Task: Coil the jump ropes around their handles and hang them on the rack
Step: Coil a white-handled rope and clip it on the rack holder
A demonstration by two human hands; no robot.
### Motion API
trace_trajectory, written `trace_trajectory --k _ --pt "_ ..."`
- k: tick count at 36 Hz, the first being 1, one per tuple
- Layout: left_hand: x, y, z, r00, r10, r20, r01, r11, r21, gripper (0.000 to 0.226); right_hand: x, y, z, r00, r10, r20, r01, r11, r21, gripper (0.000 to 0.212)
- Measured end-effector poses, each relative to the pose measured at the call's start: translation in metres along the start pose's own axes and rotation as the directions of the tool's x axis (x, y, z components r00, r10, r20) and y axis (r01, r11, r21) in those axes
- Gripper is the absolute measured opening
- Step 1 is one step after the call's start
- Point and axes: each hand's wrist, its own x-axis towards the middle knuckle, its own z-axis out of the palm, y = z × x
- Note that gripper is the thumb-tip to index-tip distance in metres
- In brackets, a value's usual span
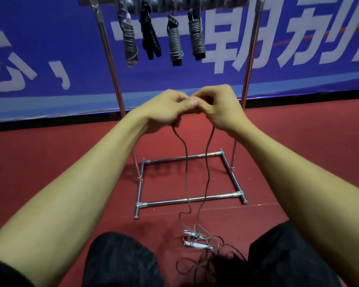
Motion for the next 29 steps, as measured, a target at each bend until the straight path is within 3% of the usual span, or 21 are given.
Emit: trace_trajectory --k 2,5,8,11,13,16,18,21,24,28,29 --pt "-0.002 0.010 -0.005 0.994 0.089 -0.059 -0.081 0.988 0.131 0.025 -0.005 -0.001 -0.004 1.000 0.003 -0.023 0.001 0.989 0.150 0.011" --pt "0.000 0.015 -0.015 0.985 0.130 -0.114 -0.115 0.985 0.129 0.027 -0.018 0.005 -0.005 0.999 0.038 -0.027 -0.029 0.960 0.280 0.011" --pt "0.005 0.013 -0.026 0.953 0.088 -0.290 -0.118 0.989 -0.086 0.032 -0.034 0.024 -0.005 0.993 0.118 -0.028 -0.106 0.956 0.272 0.009" --pt "0.009 0.007 -0.035 0.898 -0.066 -0.436 -0.158 0.875 -0.457 0.034 -0.042 0.032 -0.002 0.990 0.139 0.015 -0.139 0.968 0.208 0.016" --pt "0.010 0.001 -0.036 0.919 -0.112 -0.377 -0.112 0.844 -0.524 0.034 -0.037 0.023 0.000 0.986 0.160 -0.039 -0.145 0.955 0.258 0.019" --pt "0.004 0.003 -0.031 0.988 -0.119 -0.102 0.086 0.956 -0.280 0.020 -0.014 -0.005 -0.001 0.972 0.169 -0.163 -0.097 0.921 0.377 0.022" --pt "0.001 0.013 -0.028 0.995 -0.102 -0.013 0.097 0.973 -0.208 0.011 0.004 -0.021 -0.006 0.969 0.145 -0.201 -0.062 0.927 0.371 0.024" --pt "0.001 0.031 -0.031 0.996 -0.084 0.009 0.081 0.915 -0.396 0.046 0.022 -0.033 -0.018 0.960 0.154 -0.232 -0.078 0.948 0.310 0.026" --pt "0.002 0.045 -0.036 0.999 -0.040 -0.031 0.016 0.836 -0.549 0.073 0.028 -0.038 -0.028 0.950 0.180 -0.253 -0.103 0.951 0.292 0.025" --pt "0.002 0.066 -0.027 0.961 0.021 -0.277 -0.177 0.814 -0.553 0.056 0.026 -0.045 -0.031 0.956 0.201 -0.214 -0.107 0.917 0.383 0.026" --pt "0.000 0.072 -0.026 0.948 0.029 -0.317 -0.224 0.769 -0.599 0.055 0.025 -0.045 -0.030 0.960 0.203 -0.195 -0.108 0.905 0.411 0.027"
